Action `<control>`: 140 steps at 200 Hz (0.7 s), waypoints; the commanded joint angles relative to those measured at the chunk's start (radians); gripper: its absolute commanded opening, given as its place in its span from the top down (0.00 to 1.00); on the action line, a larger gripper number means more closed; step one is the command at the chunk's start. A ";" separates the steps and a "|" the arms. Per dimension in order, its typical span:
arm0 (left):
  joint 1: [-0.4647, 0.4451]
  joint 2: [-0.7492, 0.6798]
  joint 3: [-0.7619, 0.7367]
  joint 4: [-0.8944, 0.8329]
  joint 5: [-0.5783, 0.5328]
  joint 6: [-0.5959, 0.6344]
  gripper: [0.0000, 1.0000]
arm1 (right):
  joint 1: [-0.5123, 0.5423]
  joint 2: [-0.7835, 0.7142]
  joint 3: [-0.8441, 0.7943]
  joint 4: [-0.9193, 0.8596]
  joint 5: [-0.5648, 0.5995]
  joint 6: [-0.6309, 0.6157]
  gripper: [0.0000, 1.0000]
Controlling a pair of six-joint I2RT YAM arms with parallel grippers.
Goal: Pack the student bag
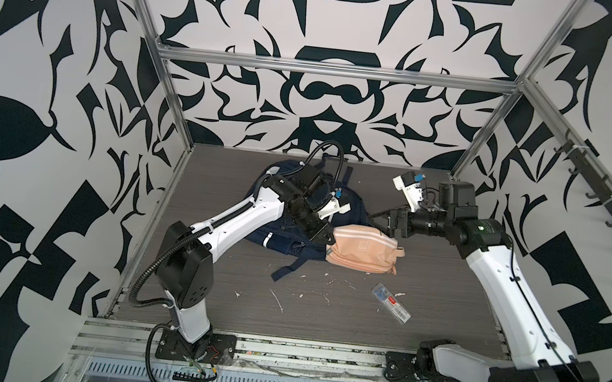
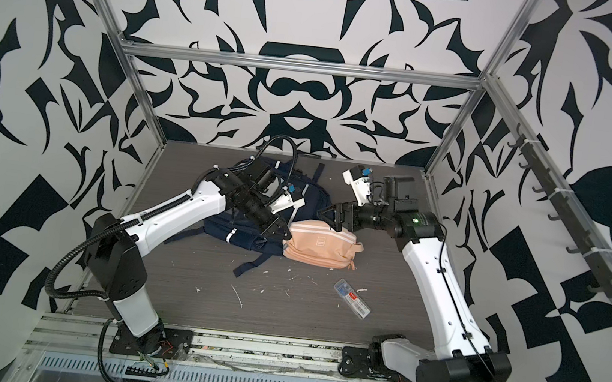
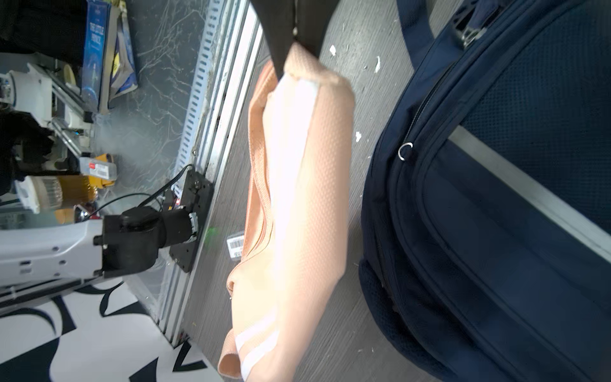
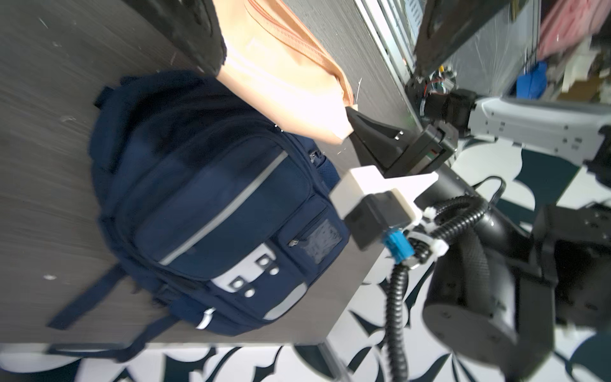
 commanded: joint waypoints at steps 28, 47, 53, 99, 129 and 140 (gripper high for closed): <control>0.001 -0.069 0.040 -0.104 -0.080 0.049 1.00 | 0.077 0.177 0.211 -0.241 0.110 -0.327 0.07; 0.003 -0.080 0.038 -0.130 -0.086 0.059 1.00 | 0.079 0.175 0.188 -0.223 0.108 -0.339 0.06; 0.003 -0.084 0.042 -0.144 -0.089 0.065 1.00 | 0.081 0.174 0.178 -0.223 0.102 -0.342 0.05; 0.038 -0.199 -0.082 -0.055 -0.088 0.060 1.00 | 0.104 0.173 0.060 -0.160 0.010 -0.346 0.08; 0.051 -0.225 -0.075 -0.072 -0.097 0.079 1.00 | 0.127 0.208 0.028 -0.116 0.050 -0.306 0.09; 0.052 -0.225 -0.064 -0.087 -0.098 0.097 1.00 | 0.130 0.221 0.025 -0.103 0.050 -0.298 0.09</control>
